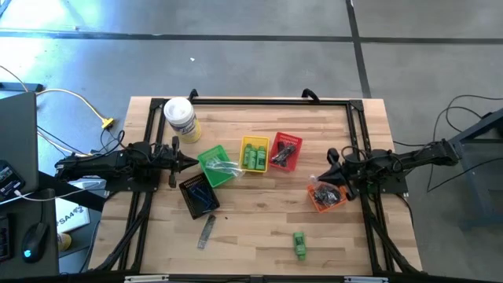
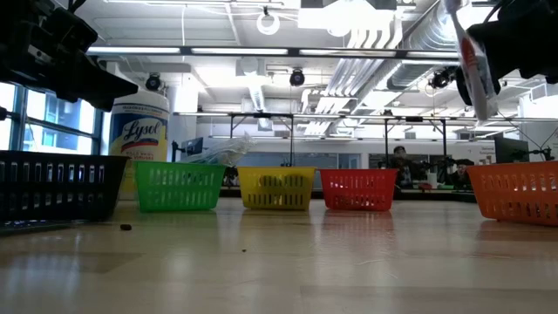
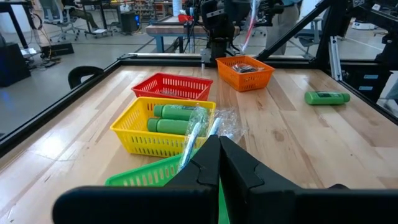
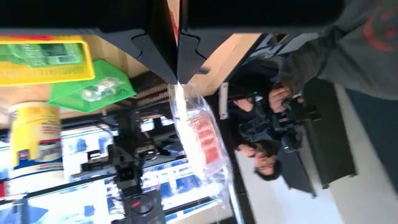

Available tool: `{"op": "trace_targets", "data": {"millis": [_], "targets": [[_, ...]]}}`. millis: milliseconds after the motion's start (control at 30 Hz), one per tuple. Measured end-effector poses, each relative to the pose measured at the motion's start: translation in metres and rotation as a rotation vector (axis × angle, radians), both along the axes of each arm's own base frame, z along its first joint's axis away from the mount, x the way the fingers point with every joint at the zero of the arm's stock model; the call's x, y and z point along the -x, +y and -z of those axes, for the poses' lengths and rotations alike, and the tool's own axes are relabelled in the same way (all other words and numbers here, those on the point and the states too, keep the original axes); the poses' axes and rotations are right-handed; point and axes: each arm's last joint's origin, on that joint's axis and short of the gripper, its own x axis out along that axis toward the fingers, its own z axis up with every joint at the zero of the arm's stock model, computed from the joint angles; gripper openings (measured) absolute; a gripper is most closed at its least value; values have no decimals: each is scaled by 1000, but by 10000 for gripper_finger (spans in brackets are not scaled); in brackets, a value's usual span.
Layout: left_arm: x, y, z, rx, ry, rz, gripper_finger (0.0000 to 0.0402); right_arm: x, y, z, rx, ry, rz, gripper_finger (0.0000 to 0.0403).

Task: Pick & Place Travel size toiletries
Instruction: Put the orange toothbrush into the green bin

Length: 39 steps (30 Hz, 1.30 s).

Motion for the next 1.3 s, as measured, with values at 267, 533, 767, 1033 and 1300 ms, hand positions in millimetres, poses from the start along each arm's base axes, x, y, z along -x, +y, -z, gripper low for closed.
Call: {"op": "trace_targets", "data": {"millis": [267, 533, 767, 1033, 1300], "targets": [[0, 0, 0, 0, 0, 0, 0, 0, 0, 0, -2, 1, 17, 2], [0, 0, 0, 0, 0, 0, 0, -1, -3, 13, 11, 135, 97, 2], [0, 0, 0, 0, 0, 0, 0, -6, -4, -1, -41, 111, 171, 2], [-1, 0, -2, -2, -35, -2, 0, -30, 1, -45, -3, 153, 187, 2], [-1, -1, -4, -25, -56, 39, 0, -89, 10, -81, 64, 352, 206, 2]]}}
